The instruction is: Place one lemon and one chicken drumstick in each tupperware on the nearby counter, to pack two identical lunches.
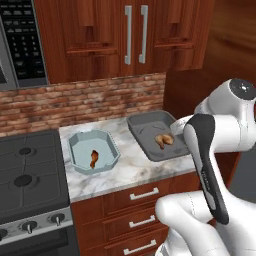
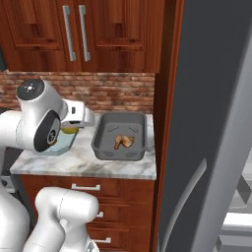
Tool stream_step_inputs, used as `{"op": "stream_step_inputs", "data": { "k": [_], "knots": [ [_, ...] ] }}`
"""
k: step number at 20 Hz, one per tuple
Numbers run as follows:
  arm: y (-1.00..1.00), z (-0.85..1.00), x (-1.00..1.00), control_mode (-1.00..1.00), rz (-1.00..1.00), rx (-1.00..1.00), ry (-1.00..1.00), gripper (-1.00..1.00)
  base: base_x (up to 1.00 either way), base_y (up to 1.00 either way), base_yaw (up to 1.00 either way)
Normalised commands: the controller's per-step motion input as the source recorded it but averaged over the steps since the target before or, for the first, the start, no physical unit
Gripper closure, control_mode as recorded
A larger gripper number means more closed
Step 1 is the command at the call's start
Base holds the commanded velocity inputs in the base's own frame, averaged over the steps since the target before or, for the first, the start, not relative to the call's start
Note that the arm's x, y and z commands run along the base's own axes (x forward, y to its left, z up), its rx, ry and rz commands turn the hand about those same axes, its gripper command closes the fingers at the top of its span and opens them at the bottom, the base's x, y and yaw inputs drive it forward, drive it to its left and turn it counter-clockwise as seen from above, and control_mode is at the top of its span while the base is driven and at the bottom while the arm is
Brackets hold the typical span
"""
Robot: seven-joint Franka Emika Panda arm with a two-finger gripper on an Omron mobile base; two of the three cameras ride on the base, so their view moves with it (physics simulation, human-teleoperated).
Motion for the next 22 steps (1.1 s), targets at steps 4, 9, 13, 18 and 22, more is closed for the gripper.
{"op": "stream_step_inputs", "data": {
  "k": [4,9,13,18,22],
  "knots": [
    [0.02,-0.63,0.75,-1.0,-0.05,0.0,0.0,1.0,0.0,0.0,0.0],
    [0.0,-0.44,0.67,-1.0,-0.04,0.0,0.0,1.0,0.0,0.0,0.0],
    [0.0,-0.36,0.72,-1.0,-0.04,0.0,0.0,1.0,0.0,0.0,0.0],
    [-0.03,-0.26,0.66,-1.0,-0.01,0.0,0.0,1.0,0.0,0.0,0.0],
    [-0.18,-0.2,0.53,-1.0,0.0,0.02,0.02,1.0,0.0,0.0,0.0]
  ]
}}
